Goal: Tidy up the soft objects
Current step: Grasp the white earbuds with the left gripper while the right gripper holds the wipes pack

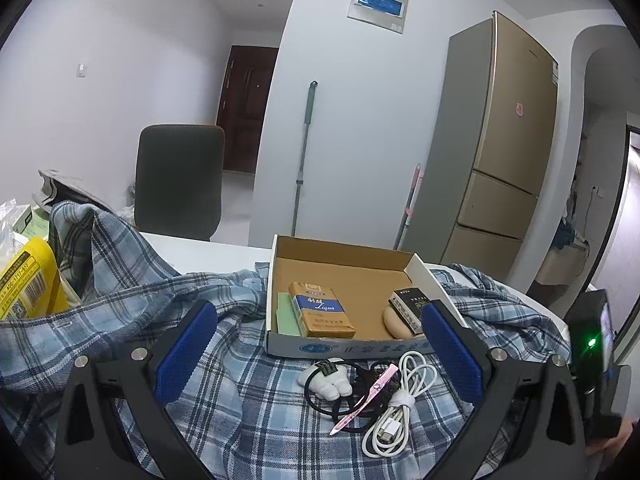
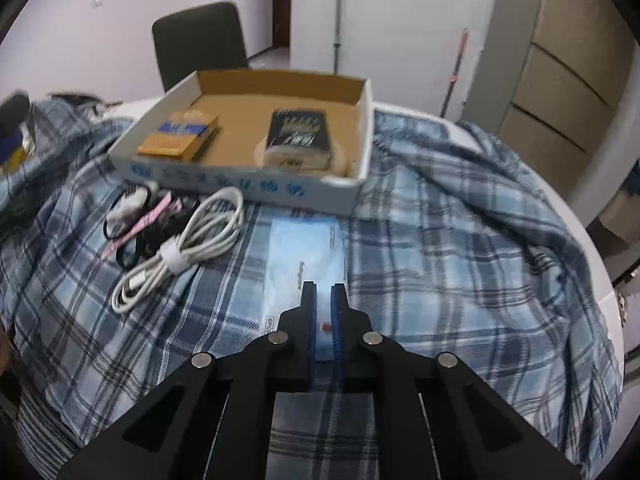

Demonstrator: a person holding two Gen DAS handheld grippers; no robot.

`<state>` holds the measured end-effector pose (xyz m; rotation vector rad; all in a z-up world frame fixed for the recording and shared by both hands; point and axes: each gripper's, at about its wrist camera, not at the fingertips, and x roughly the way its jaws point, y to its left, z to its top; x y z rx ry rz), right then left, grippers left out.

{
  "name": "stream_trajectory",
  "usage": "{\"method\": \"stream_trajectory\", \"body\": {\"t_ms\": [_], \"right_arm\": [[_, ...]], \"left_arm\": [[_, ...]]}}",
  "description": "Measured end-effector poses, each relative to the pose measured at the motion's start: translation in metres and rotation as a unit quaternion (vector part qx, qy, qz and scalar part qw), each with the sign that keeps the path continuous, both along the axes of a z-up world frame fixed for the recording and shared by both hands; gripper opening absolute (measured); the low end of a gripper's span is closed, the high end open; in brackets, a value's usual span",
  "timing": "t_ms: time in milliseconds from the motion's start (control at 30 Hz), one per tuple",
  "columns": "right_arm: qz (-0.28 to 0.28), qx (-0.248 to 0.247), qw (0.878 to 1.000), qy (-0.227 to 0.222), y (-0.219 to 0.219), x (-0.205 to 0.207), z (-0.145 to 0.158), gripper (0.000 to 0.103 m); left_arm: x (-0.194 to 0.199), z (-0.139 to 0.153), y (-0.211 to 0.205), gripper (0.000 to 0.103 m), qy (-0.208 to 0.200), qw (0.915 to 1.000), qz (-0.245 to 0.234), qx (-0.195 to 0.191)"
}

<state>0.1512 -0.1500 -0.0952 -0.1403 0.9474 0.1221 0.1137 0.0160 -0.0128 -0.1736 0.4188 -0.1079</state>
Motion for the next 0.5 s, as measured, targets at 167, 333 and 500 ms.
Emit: {"method": "stream_trajectory", "body": {"t_ms": [167, 333, 500], "right_arm": [[-0.01, 0.028, 1.0, 0.004, -0.007, 0.003, 0.008, 0.006], [0.003, 0.045, 0.999, -0.022, -0.001, 0.011, 0.025, 0.006], [0.011, 0.056, 0.998, 0.024, 0.003, 0.031, 0.003, 0.006]], "left_arm": [[-0.002, 0.001, -0.004, 0.103, -0.005, 1.0, -0.002, 0.007], [-0.002, 0.001, -0.004, 0.103, -0.002, 1.0, -0.002, 0.003], [-0.001, 0.001, -0.003, 0.103, -0.002, 1.0, -0.002, 0.004]]}}
